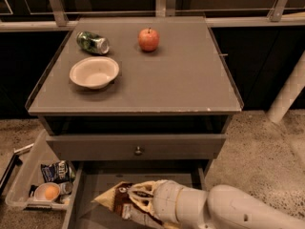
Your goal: Place brown chip bag into middle drawer
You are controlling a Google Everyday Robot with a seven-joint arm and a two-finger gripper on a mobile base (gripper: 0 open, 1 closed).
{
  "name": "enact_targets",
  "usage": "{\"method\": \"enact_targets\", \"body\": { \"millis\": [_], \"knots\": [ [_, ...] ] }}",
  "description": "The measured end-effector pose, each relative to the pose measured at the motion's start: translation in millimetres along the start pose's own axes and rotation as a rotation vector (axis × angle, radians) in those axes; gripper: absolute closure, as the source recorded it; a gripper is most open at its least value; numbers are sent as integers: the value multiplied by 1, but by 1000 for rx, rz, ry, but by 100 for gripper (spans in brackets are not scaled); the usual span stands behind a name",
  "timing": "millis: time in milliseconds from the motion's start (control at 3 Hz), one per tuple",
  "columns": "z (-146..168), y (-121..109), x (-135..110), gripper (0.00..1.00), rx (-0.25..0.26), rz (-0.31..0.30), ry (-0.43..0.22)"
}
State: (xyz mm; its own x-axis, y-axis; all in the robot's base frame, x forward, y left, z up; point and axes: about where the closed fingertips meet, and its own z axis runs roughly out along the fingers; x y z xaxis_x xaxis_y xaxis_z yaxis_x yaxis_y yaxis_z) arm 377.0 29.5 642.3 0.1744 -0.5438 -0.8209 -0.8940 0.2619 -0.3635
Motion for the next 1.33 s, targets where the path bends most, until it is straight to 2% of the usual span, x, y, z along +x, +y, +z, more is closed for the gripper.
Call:
{"method": "enact_targets", "body": {
  "millis": [333,667,1000,1333],
  "knots": [
    [47,19,32,100,-23,-27,31],
    [81,24,68,100,-32,-88,110],
    [96,17,105,100,-27,-134,199],
    [87,3,140,100,10,-175,286]
  ]
}}
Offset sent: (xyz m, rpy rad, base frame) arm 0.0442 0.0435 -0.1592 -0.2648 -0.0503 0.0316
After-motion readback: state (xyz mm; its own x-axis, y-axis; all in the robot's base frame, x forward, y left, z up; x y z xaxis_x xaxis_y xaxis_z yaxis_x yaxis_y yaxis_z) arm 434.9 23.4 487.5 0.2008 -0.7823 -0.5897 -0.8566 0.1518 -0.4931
